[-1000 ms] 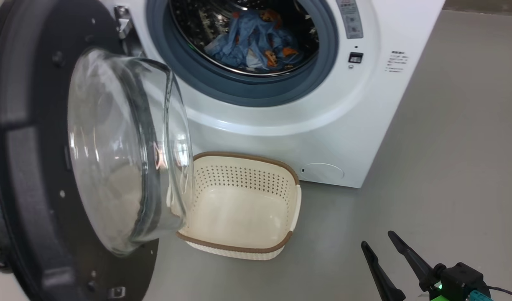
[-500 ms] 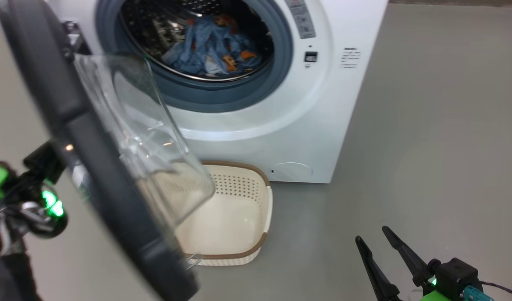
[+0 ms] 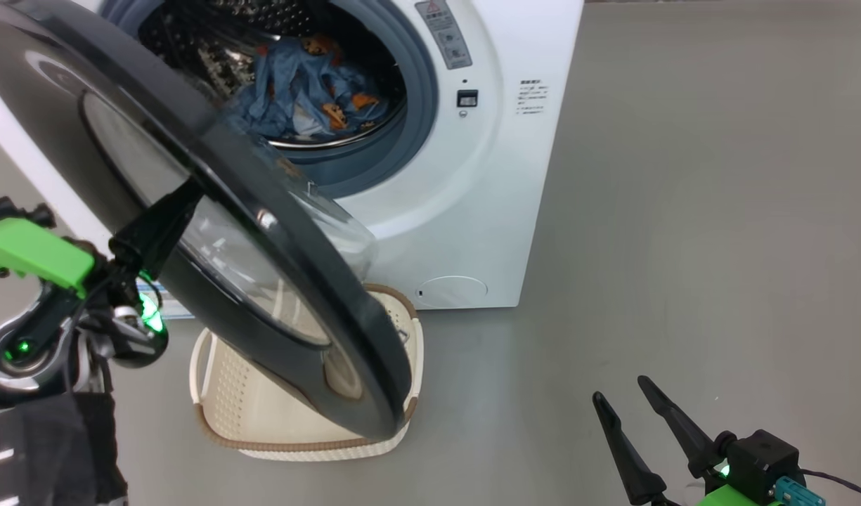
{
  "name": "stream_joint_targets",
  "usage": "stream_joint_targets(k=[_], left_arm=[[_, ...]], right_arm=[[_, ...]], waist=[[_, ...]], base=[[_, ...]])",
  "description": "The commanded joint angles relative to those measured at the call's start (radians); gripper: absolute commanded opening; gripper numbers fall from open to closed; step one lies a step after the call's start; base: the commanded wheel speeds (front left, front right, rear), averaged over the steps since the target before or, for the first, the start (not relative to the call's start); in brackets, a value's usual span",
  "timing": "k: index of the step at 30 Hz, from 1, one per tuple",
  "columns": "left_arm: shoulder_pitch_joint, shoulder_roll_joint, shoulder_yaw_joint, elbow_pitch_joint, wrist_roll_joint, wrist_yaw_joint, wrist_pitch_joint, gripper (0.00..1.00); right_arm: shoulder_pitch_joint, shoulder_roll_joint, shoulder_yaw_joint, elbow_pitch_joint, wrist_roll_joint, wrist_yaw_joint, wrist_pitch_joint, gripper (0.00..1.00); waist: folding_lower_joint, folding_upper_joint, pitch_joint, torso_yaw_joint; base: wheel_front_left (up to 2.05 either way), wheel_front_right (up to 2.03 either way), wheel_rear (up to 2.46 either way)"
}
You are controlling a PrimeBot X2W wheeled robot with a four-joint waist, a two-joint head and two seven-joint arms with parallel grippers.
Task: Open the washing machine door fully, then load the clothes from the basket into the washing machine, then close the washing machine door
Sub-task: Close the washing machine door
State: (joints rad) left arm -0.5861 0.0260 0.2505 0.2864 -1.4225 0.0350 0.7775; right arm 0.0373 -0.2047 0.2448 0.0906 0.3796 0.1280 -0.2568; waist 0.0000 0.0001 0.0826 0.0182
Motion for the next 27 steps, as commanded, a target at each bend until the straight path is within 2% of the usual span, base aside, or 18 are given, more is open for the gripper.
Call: stream_joint_targets(k=[1, 16, 27], left_arm=[[-0.053, 0.024, 0.009, -0.010, -0.015, -0.021, -0.014, 0.00], [-0.137, 0.024, -0.035, 0.164, -0.005, -0.109, -0.116, 0.00], [-0.181, 0.024, -0.055, 0.255, -0.021, -0.147, -0.151, 0.00]], right_arm=[[-0.026, -0.003, 0.021, -0.020, -0.003, 0.003, -0.005, 1.00], [-0.028, -0.005, 0.022, -0.016, -0.003, 0.003, -0.005, 1.00], [-0.025, -0.012, 0.029, -0.017, -0.003, 0.003, -0.005, 1.00]], waist=[[0.0000, -0.0001, -0.005, -0.010], [0.0000, -0.0001, -0.023, -0.025], [0.0000, -0.0001, -0.024, -0.034]], base=[[0.00, 0.00, 0.00], [0.00, 0.00, 0.00], [0.00, 0.00, 0.00]])
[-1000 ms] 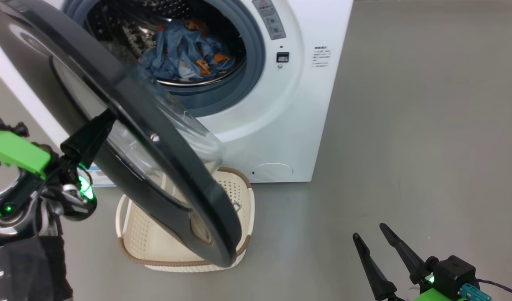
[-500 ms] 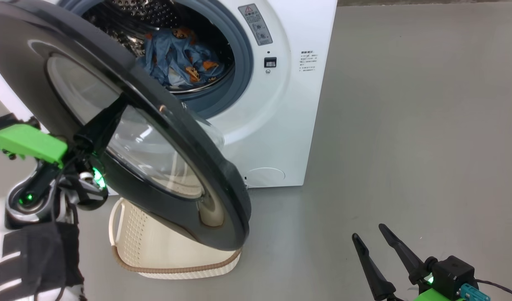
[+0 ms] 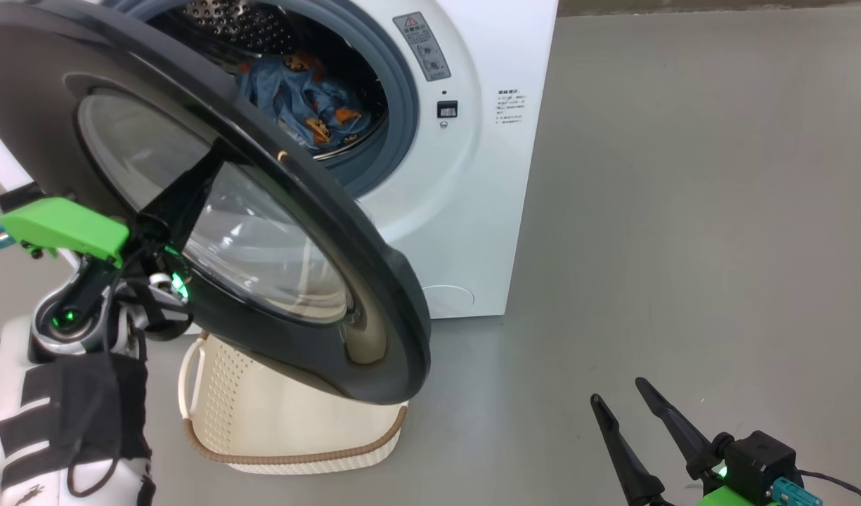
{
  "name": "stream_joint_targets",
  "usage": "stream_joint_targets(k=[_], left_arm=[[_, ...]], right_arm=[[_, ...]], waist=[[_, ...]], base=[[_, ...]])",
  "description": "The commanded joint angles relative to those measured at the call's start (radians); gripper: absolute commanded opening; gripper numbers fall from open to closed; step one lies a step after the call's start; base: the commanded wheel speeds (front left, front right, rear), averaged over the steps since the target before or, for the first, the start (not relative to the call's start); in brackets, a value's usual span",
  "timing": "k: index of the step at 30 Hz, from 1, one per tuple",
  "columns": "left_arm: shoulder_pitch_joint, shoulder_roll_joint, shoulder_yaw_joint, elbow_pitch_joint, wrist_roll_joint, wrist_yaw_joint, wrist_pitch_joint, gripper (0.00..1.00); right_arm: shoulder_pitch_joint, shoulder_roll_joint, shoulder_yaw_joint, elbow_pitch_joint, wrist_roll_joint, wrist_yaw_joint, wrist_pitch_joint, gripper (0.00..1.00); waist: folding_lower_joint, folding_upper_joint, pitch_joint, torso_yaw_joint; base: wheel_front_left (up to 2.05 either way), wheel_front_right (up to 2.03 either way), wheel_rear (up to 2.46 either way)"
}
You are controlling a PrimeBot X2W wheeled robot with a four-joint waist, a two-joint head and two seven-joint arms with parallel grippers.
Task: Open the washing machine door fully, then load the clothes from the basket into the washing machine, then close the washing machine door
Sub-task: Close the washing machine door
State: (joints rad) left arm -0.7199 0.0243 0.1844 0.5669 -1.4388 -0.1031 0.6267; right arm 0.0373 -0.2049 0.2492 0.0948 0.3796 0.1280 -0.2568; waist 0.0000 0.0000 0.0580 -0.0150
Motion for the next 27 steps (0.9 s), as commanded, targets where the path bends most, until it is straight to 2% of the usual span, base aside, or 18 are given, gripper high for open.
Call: stream_joint_targets(k=[1, 17, 22, 27], left_arm=[[-0.051, 0.026, 0.007, -0.018, -0.008, -0.012, -0.005, 0.00], [-0.097, 0.026, -0.055, 0.057, -0.088, -0.027, -0.080, 0.00], [-0.061, 0.048, -0.080, 0.013, -0.049, -0.027, -0.105, 0.00], [0.033, 0.084, -0.127, -0.110, 0.018, -0.027, -0.123, 0.00]], right_arm=[[-0.027, -0.011, 0.026, -0.021, -0.003, 0.003, -0.005, 1.00], [-0.036, -0.005, 0.038, -0.015, 0.000, 0.003, -0.005, 1.00], [-0.034, -0.002, 0.040, -0.013, -0.001, 0.003, -0.005, 1.00], [-0.016, 0.000, 0.024, -0.015, -0.002, 0.003, -0.005, 1.00]], waist=[[0.0000, 0.0000, 0.001, -0.002], [0.0000, 0.0000, -0.008, -0.009], [0.0000, 0.0000, -0.018, -0.016], [0.0000, 0.0000, -0.030, -0.016]], base=[[0.00, 0.00, 0.00], [0.00, 0.00, 0.00], [0.00, 0.00, 0.00], [0.00, 0.00, 0.00]])
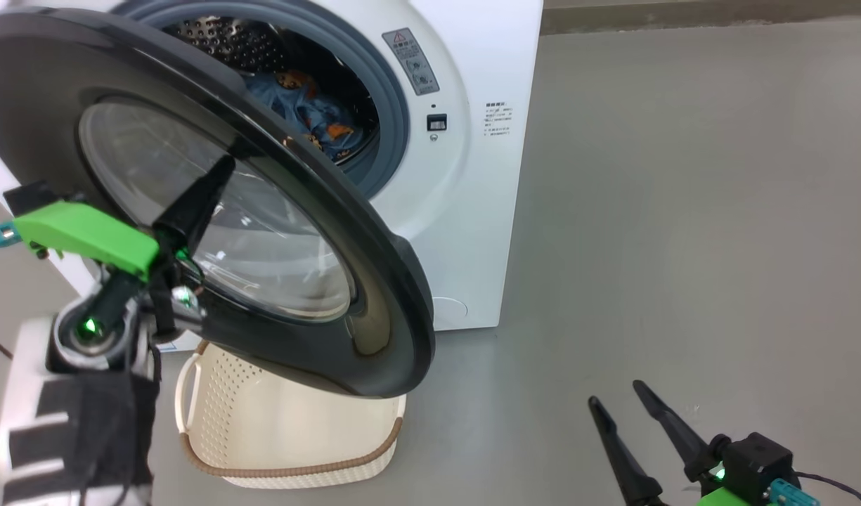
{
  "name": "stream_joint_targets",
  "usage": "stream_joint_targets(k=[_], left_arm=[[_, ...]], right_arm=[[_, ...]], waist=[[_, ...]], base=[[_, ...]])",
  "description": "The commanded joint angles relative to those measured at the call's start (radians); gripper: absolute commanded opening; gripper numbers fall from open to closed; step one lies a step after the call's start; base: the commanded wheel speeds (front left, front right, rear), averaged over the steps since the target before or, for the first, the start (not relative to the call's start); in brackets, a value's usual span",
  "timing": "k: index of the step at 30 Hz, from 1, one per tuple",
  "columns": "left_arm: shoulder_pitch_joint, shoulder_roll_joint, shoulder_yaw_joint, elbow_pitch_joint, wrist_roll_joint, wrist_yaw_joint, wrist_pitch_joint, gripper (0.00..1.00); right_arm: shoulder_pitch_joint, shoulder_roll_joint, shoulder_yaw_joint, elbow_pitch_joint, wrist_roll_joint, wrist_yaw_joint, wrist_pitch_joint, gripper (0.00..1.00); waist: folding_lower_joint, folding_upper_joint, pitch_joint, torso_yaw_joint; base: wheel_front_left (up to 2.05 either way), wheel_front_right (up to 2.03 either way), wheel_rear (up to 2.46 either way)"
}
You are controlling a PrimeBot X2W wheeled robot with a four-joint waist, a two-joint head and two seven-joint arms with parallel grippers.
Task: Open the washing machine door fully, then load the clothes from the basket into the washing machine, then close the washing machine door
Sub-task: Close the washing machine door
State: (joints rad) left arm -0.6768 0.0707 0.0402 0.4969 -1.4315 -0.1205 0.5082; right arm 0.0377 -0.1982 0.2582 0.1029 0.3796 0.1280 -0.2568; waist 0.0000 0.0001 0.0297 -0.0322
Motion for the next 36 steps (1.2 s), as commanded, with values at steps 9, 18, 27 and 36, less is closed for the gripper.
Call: stream_joint_targets(k=[9, 18, 27, 36], left_arm=[[0.197, 0.103, -0.053, -0.272, 0.178, -0.010, -0.127, 0.47], [0.443, 0.205, -0.144, -0.421, 0.455, -0.010, -0.443, 1.00], [0.580, 0.192, -0.181, -0.338, 0.728, 0.027, -0.730, 1.00], [0.653, 0.092, -0.155, -0.294, 0.984, 0.051, -0.769, 1.00]], right_arm=[[0.015, -0.006, -0.022, -0.035, -0.009, 0.003, -0.005, 1.00], [0.034, -0.014, -0.054, -0.046, -0.016, 0.003, -0.005, 1.00], [0.031, -0.022, -0.088, -0.057, -0.018, 0.003, -0.005, 1.00], [0.021, -0.020, -0.089, -0.056, -0.019, 0.003, -0.005, 1.00]], waist=[[0.0000, -0.0001, -0.011, 0.017], [0.0000, -0.0001, -0.012, 0.026], [0.0000, -0.0001, 0.009, 0.034], [0.0000, -0.0001, 0.025, 0.031]], base=[[0.00, 0.00, 0.00], [0.00, 0.00, 0.00], [0.00, 0.00, 0.00], [0.00, 0.00, 0.00]])
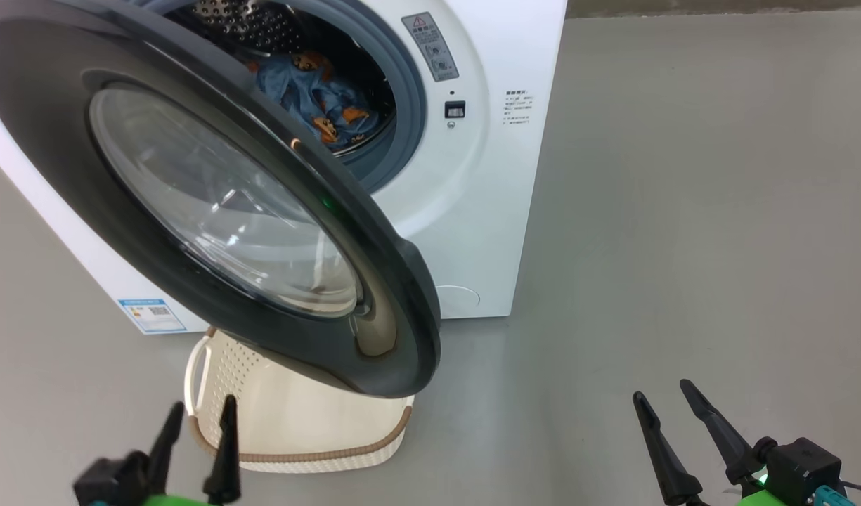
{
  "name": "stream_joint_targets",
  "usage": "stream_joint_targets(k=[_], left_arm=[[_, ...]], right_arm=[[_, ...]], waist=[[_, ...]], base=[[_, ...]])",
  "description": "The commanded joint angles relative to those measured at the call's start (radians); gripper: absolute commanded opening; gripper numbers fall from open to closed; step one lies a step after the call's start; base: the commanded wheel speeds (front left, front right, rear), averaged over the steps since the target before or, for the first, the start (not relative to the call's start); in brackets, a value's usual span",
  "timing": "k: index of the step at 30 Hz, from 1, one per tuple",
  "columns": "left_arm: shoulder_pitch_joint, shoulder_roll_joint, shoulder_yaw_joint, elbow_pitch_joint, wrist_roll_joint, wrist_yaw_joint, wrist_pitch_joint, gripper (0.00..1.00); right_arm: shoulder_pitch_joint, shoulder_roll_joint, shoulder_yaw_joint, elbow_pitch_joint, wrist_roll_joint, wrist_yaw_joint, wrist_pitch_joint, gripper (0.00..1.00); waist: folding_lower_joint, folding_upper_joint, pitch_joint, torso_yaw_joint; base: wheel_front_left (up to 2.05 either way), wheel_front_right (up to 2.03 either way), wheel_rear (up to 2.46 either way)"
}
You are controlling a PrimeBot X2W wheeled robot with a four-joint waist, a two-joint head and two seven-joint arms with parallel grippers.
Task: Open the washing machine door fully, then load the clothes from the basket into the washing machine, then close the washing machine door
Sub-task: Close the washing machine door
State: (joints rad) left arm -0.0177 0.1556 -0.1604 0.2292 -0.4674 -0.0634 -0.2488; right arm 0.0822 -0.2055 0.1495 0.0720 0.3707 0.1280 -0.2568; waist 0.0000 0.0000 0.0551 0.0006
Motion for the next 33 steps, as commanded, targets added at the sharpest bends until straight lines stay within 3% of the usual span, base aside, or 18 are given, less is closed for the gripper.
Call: stream_joint_targets(k=[1, 8, 20, 21, 23, 24, 25, 33], left_arm=[[0.004, -0.009, 0.060, -0.030, 0.039, -0.012, -0.013, 1.00], [0.089, -0.076, 0.134, -0.077, 0.158, -0.051, -0.013, 1.00], [0.133, -0.103, 0.174, -0.113, 0.234, -0.066, -0.013, 1.00], [0.134, -0.103, 0.174, -0.113, 0.235, -0.066, -0.013, 1.00], [0.134, -0.104, 0.174, -0.113, 0.237, -0.067, -0.013, 1.00], [0.135, -0.104, 0.172, -0.115, 0.238, -0.067, -0.013, 1.00], [0.135, -0.105, 0.169, -0.116, 0.238, -0.067, -0.013, 1.00], [0.136, -0.105, 0.167, -0.119, 0.228, -0.067, -0.013, 1.00]], right_arm=[[-0.024, -0.012, 0.022, -0.023, -0.009, 0.003, -0.005, 1.00], [-0.010, -0.007, 0.021, -0.017, -0.013, 0.003, -0.005, 1.00], [0.002, 0.005, 0.007, 0.011, -0.039, 0.003, -0.005, 1.00], [0.002, 0.006, 0.005, 0.013, -0.040, 0.003, -0.005, 0.95], [0.001, 0.008, 0.000, 0.015, -0.045, 0.003, -0.005, 0.38], [0.000, 0.010, -0.001, 0.017, -0.046, 0.003, -0.005, 0.15], [-0.001, 0.011, -0.003, 0.018, -0.048, 0.003, -0.005, 0.00], [-0.053, 0.022, -0.021, 0.001, -0.058, 0.003, -0.005, 0.00]], waist=[[0.0000, 0.0000, -0.003, -0.004], [0.0000, 0.0000, -0.021, -0.017], [0.0000, 0.0000, -0.029, -0.017], [0.0000, 0.0000, -0.030, -0.017], [0.0000, 0.0000, -0.033, -0.017], [0.0000, 0.0000, -0.034, -0.017], [0.0000, 0.0000, -0.034, -0.018], [0.0000, 0.0000, -0.030, -0.020]], base=[[0.00, 0.00, 0.00], [0.00, 0.00, 0.00], [0.00, 0.00, 0.00], [0.00, 0.00, 0.00], [0.00, 0.00, 0.00], [0.00, 0.00, 0.00], [0.00, 0.00, 0.00], [0.00, 0.00, 0.00]])
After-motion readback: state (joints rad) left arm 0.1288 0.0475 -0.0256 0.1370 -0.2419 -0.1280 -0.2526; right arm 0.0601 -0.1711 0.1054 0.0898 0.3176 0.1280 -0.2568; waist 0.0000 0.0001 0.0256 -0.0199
